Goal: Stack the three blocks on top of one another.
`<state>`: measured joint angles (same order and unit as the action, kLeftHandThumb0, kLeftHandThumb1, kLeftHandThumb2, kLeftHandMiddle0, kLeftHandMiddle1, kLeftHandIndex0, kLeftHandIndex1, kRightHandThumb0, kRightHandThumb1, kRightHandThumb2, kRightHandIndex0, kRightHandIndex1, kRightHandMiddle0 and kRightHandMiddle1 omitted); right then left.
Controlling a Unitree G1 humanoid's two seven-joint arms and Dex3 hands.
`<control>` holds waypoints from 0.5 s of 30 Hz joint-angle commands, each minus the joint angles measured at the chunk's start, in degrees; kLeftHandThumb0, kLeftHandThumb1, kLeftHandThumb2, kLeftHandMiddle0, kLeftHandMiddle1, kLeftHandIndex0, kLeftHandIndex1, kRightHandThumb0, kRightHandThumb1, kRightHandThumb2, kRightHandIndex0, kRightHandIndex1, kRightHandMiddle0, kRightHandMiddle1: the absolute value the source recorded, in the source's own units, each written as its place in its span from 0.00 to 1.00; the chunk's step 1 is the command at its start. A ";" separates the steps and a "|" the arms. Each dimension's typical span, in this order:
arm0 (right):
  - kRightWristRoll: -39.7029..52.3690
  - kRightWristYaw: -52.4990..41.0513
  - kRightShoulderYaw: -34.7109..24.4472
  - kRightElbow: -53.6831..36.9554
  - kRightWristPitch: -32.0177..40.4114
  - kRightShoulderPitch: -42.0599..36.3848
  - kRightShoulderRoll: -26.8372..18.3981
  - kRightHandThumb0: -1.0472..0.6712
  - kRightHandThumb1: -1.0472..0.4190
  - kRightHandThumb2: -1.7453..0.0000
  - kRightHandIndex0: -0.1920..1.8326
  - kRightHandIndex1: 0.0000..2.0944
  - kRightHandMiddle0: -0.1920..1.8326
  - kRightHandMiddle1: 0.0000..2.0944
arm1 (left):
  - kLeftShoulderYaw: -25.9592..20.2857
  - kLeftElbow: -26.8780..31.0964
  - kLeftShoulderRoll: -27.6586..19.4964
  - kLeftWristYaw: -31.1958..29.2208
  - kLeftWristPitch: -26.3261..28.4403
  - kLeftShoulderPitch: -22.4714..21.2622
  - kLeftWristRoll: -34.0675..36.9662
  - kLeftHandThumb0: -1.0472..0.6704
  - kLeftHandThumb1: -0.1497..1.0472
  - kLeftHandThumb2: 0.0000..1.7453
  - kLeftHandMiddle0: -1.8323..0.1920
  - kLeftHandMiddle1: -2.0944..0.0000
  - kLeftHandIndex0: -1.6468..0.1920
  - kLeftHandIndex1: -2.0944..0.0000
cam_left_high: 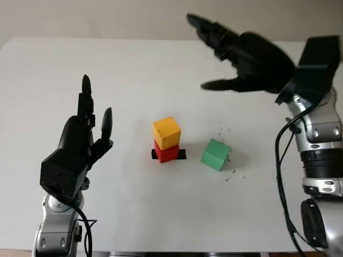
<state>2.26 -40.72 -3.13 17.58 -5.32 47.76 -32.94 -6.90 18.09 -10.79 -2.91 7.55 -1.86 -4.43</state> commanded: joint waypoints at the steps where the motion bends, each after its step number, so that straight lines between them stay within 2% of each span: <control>1: -0.44 -0.60 -1.24 0.61 -1.11 0.64 -3.49 0.22 0.13 0.98 0.21 0.09 0.26 0.14 | -0.20 0.30 0.21 0.22 -0.18 0.32 0.31 0.16 1.00 0.40 1.00 1.00 1.00 1.00; 7: -7.00 -4.09 0.63 -0.23 -8.25 -3.11 -13.71 0.23 0.13 0.97 0.19 0.05 0.26 0.11 | -0.55 -0.29 -0.14 0.23 -0.72 0.27 0.76 0.16 1.00 0.40 1.00 0.99 1.00 1.00; 13: -10.43 -6.55 2.93 -3.80 -16.29 -8.15 -17.89 0.27 0.13 0.97 0.18 0.03 0.31 0.07 | -0.83 -0.42 -0.49 -0.53 -0.23 -0.26 1.51 0.16 1.00 0.40 1.00 0.99 1.00 1.00; 15: -13.99 -6.19 4.52 -6.58 -21.66 -9.55 -19.62 0.28 0.11 0.96 0.20 0.03 0.31 0.07 | -0.66 -0.50 -0.68 -0.77 -0.19 -0.44 1.52 0.16 1.00 0.40 1.00 1.00 1.00 1.00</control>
<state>-10.62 -47.07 0.61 13.50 -24.43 38.79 -50.73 -7.43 17.82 -10.95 -3.49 7.47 -1.96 -3.01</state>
